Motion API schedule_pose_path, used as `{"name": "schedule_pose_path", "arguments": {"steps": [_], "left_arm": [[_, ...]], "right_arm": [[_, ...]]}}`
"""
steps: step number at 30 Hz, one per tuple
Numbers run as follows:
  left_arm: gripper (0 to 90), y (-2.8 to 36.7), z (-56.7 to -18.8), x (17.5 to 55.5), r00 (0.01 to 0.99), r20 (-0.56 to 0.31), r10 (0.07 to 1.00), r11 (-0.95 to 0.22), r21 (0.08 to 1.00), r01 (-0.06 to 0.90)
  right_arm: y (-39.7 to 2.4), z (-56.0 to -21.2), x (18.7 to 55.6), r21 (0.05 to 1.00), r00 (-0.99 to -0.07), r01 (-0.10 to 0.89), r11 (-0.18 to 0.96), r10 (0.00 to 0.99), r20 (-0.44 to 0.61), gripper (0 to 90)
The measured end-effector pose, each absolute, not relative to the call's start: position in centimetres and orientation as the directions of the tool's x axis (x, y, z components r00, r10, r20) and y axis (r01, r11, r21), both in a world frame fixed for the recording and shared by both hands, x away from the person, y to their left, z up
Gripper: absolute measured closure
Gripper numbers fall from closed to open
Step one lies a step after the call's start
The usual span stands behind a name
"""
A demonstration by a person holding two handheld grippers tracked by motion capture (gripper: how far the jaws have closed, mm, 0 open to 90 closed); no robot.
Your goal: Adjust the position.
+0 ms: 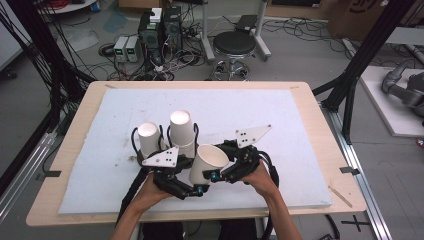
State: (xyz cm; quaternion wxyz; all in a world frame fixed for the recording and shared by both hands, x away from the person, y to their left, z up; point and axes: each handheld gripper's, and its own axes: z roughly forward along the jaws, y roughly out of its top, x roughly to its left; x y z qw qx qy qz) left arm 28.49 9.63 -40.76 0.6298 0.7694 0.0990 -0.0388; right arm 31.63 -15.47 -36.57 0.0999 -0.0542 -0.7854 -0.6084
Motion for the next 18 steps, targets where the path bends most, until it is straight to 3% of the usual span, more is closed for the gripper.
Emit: {"name": "schedule_pose_path", "arguments": {"steps": [7,10,18], "left_arm": [[1.7,9.57,-40.75,28.47,0.972,-0.191,0.137,-0.181,0.96,0.214],[1.7,9.78,-40.63,28.65,0.965,-0.213,0.155,-0.19,0.952,0.24],[2.3,10.22,-40.33,28.43,0.972,-0.173,0.161,-0.208,0.956,0.205]], "right_arm": [[-15.66,-36.51,31.67,0.946,-0.974,0.209,0.249,-0.03,0.224,28.4],[-15.76,-36.46,31.65,0.945,-0.974,0.212,0.25,-0.027,0.225,28.4],[-15.89,-36.41,31.7,0.948,-0.976,0.205,0.244,-0.022,0.217,28.5]]}}
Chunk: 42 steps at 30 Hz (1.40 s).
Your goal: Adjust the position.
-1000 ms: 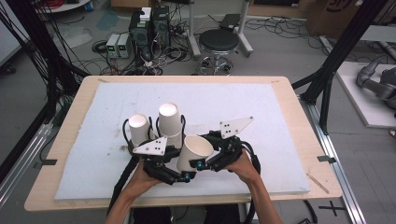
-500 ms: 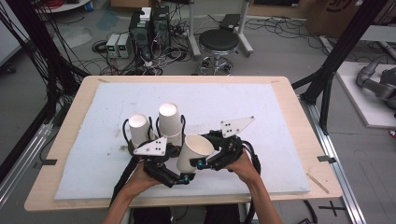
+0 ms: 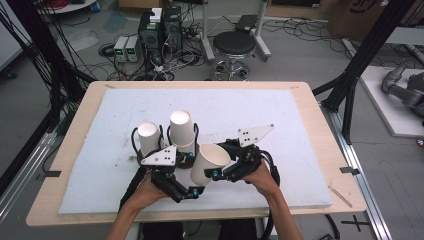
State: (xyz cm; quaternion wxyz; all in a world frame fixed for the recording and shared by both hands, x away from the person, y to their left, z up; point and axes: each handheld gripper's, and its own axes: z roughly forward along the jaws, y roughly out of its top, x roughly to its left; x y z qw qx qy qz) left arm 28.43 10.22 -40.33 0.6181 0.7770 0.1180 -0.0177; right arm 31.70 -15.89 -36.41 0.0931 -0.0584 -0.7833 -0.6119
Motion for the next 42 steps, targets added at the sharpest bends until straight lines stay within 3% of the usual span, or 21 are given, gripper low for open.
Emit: {"name": "schedule_pose_path", "arguments": {"steps": [26,42], "left_arm": [[2.3,15.7,-39.5,27.7,0.929,-0.122,0.349,-0.322,0.915,0.241],[2.3,19.7,-40.3,27.1,0.892,-0.115,0.437,-0.31,0.912,0.27]], "right_arm": [[-17.5,-35.9,31.8,0.943,-0.979,0.202,0.265,0.04,0.199,28.4],[-19.1,-35.5,31.9,0.94,-0.977,0.208,0.27,0.094,0.189,28.5]]}}
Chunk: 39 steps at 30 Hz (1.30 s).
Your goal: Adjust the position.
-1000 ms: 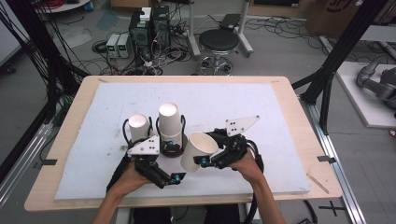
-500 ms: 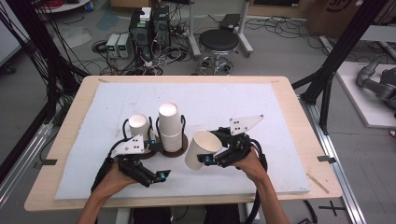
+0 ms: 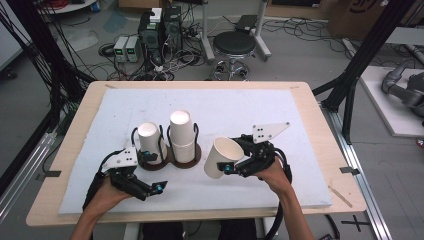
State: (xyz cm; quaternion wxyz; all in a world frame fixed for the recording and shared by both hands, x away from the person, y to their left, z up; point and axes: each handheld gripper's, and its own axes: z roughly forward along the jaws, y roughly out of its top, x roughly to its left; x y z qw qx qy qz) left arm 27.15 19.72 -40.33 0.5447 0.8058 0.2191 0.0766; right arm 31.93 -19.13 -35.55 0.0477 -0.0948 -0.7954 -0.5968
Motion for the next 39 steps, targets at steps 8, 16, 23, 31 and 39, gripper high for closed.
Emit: {"name": "schedule_pose_path", "arguments": {"steps": [8,16,23,31,39], "left_arm": [[2.3,21.5,-40.7,26.9,0.878,-0.11,0.465,-0.301,0.913,0.274],[2.3,22.6,-40.7,26.5,0.876,-0.113,0.469,-0.297,0.914,0.278],[2.3,22.7,-40.8,26.4,0.874,-0.113,0.472,-0.298,0.913,0.279],[2.3,23.4,-41.0,26.1,0.863,-0.113,0.492,-0.293,0.912,0.286],[2.3,24.7,-41.4,25.8,0.841,-0.117,0.528,-0.281,0.911,0.303]], "right_arm": [[-19.8,-35.5,32.0,0.941,-0.976,0.21,0.265,0.118,0.185,28.5],[-20.5,-35.4,31.9,0.941,-0.973,0.216,0.26,0.137,0.185,28.4],[-20.7,-35.4,31.8,0.941,-0.973,0.217,0.26,0.136,0.187,28.5],[-21.0,-35.3,31.9,0.944,-0.973,0.21,0.254,0.143,0.178,28.5],[-21.4,-35.4,31.8,0.941,-0.97,0.217,0.262,0.163,0.178,28.5]]}}
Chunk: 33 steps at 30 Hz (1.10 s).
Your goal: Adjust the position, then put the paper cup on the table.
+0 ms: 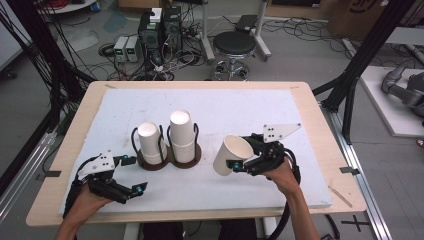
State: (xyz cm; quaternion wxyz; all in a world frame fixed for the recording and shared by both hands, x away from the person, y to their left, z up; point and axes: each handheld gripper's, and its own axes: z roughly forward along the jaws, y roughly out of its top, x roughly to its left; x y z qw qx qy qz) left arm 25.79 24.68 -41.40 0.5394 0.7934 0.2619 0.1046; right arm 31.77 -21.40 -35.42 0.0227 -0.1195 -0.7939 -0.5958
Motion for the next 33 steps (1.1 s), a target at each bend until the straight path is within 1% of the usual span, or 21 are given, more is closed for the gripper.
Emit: {"name": "schedule_pose_path", "arguments": {"steps": [11,23,33], "left_arm": [[2.3,25.4,-41.7,25.6,0.826,-0.116,0.551,-0.276,0.909,0.312],[2.3,25.8,-41.8,25.7,0.812,-0.113,0.573,-0.265,0.912,0.313],[2.3,25.9,-41.8,25.7,0.801,-0.107,0.589,-0.256,0.915,0.311]], "right_arm": [[-22.1,-35.6,31.7,0.941,-0.968,0.214,0.261,0.187,0.168,28.5],[-22.2,-35.6,31.7,0.939,-0.967,0.215,0.269,0.194,0.166,28.5],[-22.3,-35.6,31.6,0.936,-0.962,0.217,0.276,0.221,0.158,28.5]]}}
